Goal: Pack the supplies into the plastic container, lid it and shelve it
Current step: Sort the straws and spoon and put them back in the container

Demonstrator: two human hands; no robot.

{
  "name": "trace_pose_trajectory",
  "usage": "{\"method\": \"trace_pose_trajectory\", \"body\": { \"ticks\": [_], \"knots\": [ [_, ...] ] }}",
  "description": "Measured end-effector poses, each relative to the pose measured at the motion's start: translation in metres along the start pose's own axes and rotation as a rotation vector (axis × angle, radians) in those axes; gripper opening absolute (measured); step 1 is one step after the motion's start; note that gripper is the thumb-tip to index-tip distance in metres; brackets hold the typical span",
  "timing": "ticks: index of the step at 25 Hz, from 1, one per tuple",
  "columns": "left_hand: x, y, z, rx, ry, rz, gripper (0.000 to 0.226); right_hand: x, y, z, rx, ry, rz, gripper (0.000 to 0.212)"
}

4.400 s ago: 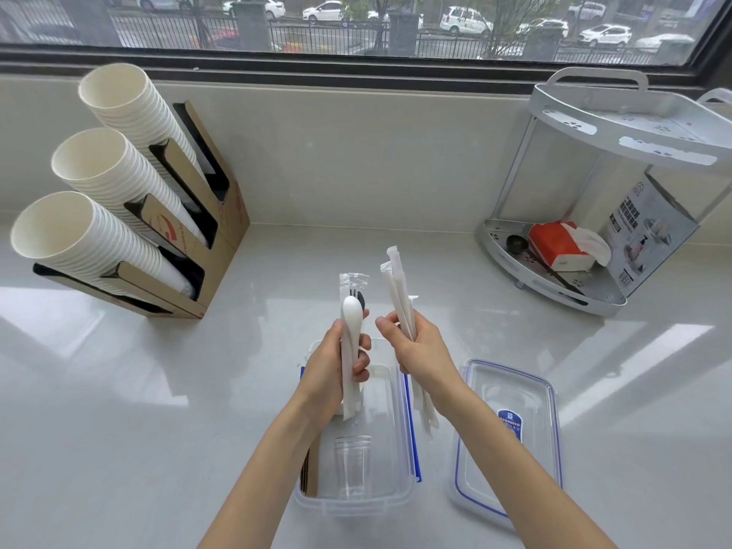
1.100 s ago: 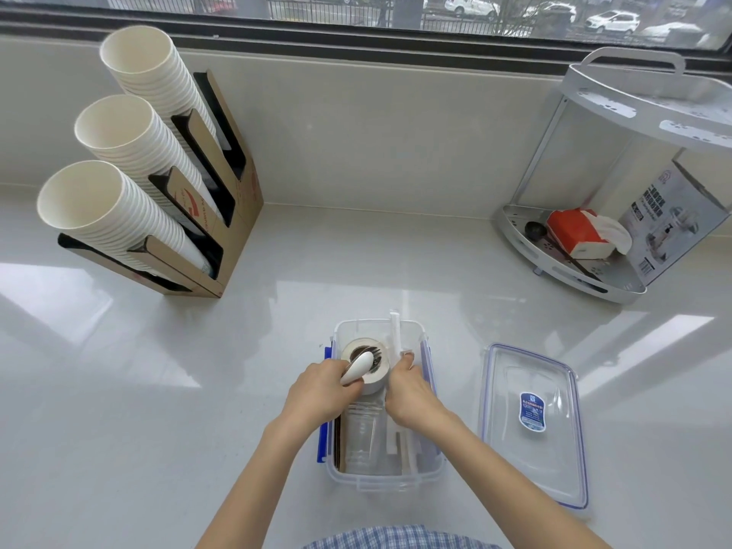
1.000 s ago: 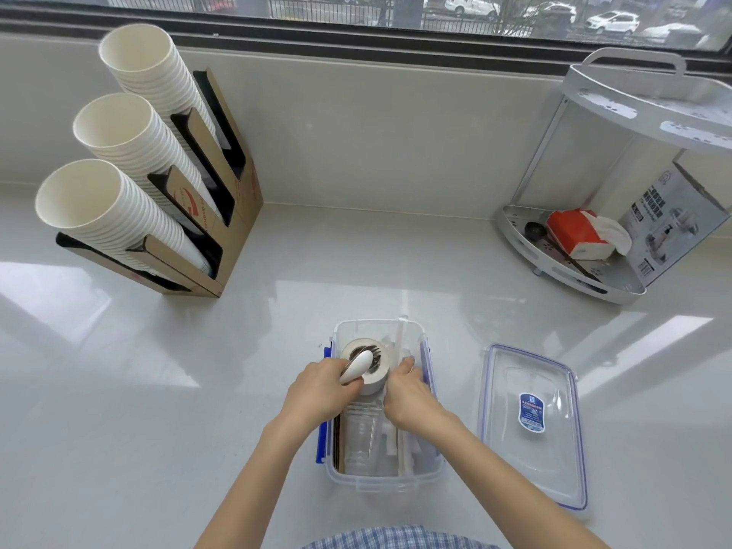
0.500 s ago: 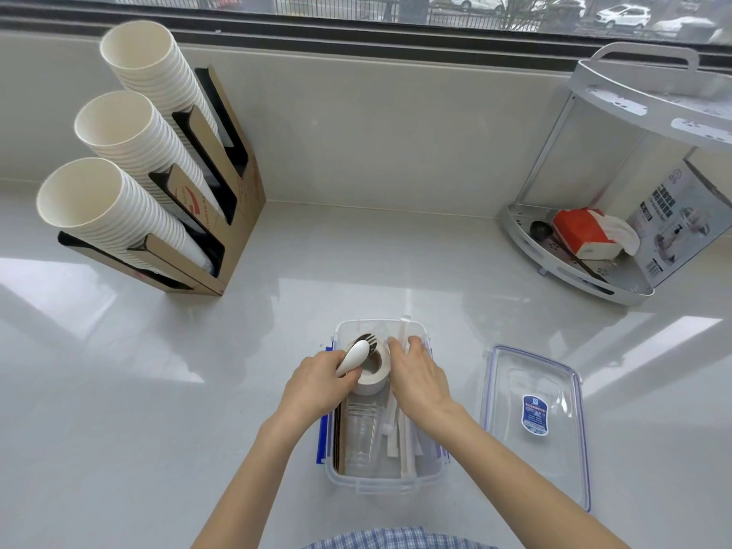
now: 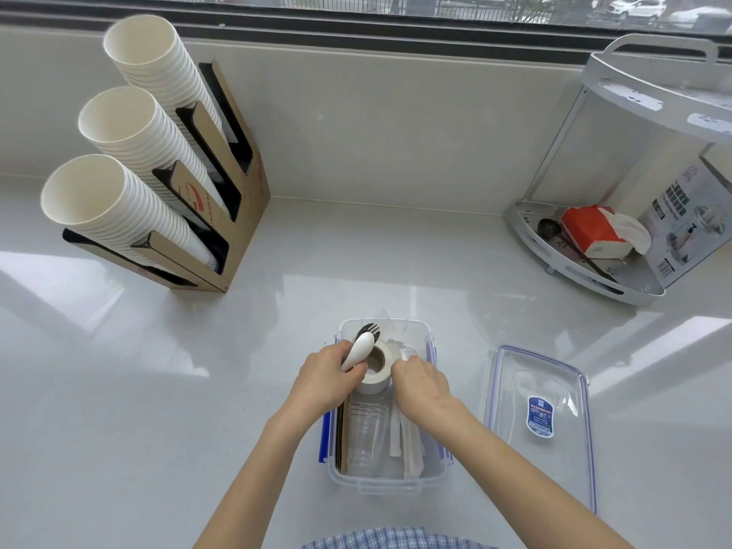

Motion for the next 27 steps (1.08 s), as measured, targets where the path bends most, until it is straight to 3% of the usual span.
{"method": "trace_pose_trajectory", "body": {
  "ticks": [3,7,10,13,19,27],
  "knots": [
    [0.002,0.006,-0.003,0.123,-0.019,0.003,0.010,0.004,0.003,0.003,-0.020,0.002,0.009,0.034],
    [0.006,0.016,-0.011,0.250,-0.057,0.034,0.010,0.007,0.018,0.016,-0.175,0.146,-0.015,0.033],
    [0.005,0.018,-0.027,0.359,-0.111,0.093,0.011,0.007,0.037,0.021,-0.527,0.274,-0.055,0.031],
    [0.005,0.020,-0.047,0.456,-0.184,0.167,0.024,0.010,0.046,0.016,-0.909,0.225,-0.086,0.031],
    [0.016,0.021,-0.084,0.511,-0.278,0.224,0.047,0.016,0.059,0.003,-0.817,0.331,-0.143,0.028],
    [0.024,0.013,-0.112,0.429,-0.355,0.295,0.059,0.019,0.065,-0.017,-0.911,0.266,-0.169,0.029]
  ]
}}
Point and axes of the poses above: each hand's wrist, its own x-axis away from the middle knuckle, its own z-axis out of the back of the hand, y = z × x, the point moved 5 cm from there along -x, towards the middle knuckle, and after that the axes turned 8 degrees about x, right-handed, at the moved point
